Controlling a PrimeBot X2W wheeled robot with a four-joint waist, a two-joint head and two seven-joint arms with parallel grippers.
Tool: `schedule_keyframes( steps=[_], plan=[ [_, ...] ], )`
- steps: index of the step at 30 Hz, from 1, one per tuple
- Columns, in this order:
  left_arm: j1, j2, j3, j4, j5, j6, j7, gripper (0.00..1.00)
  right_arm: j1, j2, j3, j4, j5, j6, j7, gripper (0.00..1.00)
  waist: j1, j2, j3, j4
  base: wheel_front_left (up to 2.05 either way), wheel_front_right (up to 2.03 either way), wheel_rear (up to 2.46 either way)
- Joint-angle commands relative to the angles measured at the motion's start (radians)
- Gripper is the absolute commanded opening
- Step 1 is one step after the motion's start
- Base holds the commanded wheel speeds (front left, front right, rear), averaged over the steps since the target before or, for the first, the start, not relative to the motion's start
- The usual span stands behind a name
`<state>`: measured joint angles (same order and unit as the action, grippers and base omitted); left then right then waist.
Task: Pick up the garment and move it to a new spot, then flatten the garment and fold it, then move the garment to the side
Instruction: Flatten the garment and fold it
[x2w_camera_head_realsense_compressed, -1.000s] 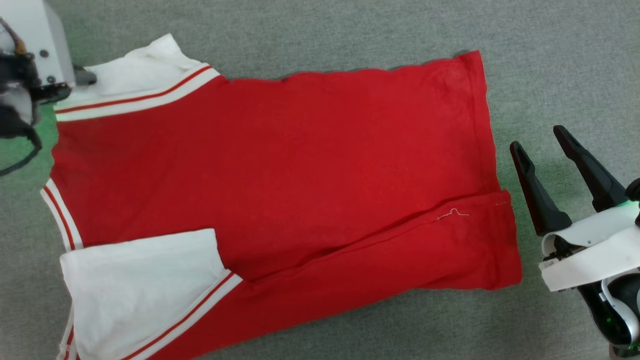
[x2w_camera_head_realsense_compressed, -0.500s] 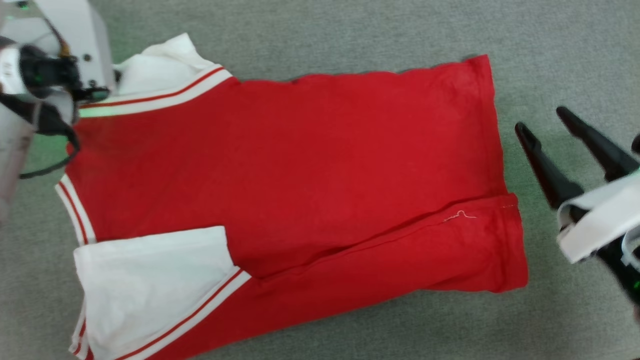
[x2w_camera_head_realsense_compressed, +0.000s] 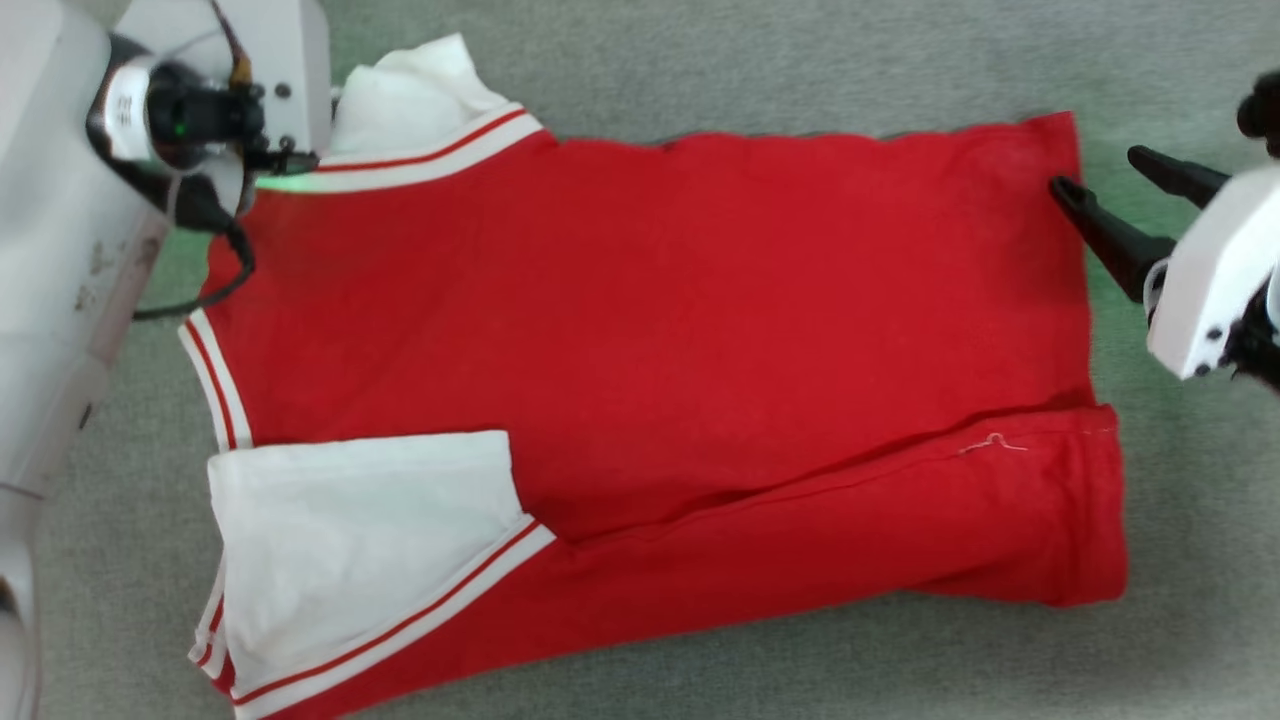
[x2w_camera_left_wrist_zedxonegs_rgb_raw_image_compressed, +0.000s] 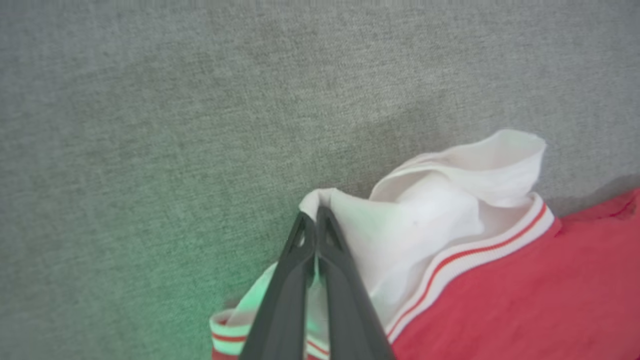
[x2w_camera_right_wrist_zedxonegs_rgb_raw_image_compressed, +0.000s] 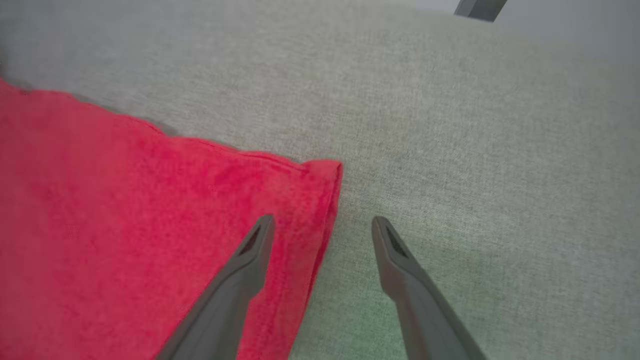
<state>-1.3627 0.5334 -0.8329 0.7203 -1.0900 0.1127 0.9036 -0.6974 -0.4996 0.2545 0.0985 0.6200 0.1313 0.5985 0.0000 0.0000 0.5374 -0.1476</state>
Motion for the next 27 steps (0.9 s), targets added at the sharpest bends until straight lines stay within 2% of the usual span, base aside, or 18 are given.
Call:
schedule_keyframes(
  steps=[1,10,11,12,13,21,27],
  plan=[
    [-0.008,-0.015,-0.006,0.010,0.008,-0.008,-0.008,0.00,-0.046,-0.004,0.012,0.042,0.008,-0.001,0.030,1.00,0.0000,0.0000,0.025,0.021,0.00,0.00,0.00],
    [-0.032,-0.046,-0.010,0.062,0.010,-0.039,-0.031,0.00,-0.175,0.026,0.080,0.241,0.046,-0.001,0.154,1.00,0.0000,0.0000,0.062,0.044,0.00,0.00,0.00],
    [-0.033,-0.047,-0.010,0.069,0.009,-0.039,-0.032,0.00,-0.181,0.033,0.091,0.257,0.058,-0.001,0.179,0.72,0.0000,0.0000,0.063,0.044,0.00,0.00,0.00],
    [-0.032,-0.049,-0.010,0.076,0.008,-0.042,-0.034,0.00,-0.188,0.034,0.102,0.267,0.069,-0.001,0.200,0.09,0.0000,0.0000,0.064,0.045,0.00,0.00,0.00],
    [-0.032,-0.051,-0.010,0.083,0.006,-0.045,-0.036,0.00,-0.194,0.034,0.110,0.279,0.079,-0.001,0.222,0.00,0.0000,0.0000,0.065,0.046,0.00,0.00,0.00],
    [-0.032,-0.068,-0.012,0.127,0.000,-0.062,-0.044,0.00,-0.234,0.009,0.115,0.306,0.115,-0.001,0.342,0.00,0.0000,0.0000,0.045,0.053,0.00,0.00,0.00],
    [-0.046,-0.081,-0.004,0.143,0.004,-0.080,-0.085,0.00,-0.265,0.011,0.093,0.298,0.087,-0.001,0.280,0.00,0.0000,0.0000,0.013,0.058,0.00,0.00,0.00]
  ],
)
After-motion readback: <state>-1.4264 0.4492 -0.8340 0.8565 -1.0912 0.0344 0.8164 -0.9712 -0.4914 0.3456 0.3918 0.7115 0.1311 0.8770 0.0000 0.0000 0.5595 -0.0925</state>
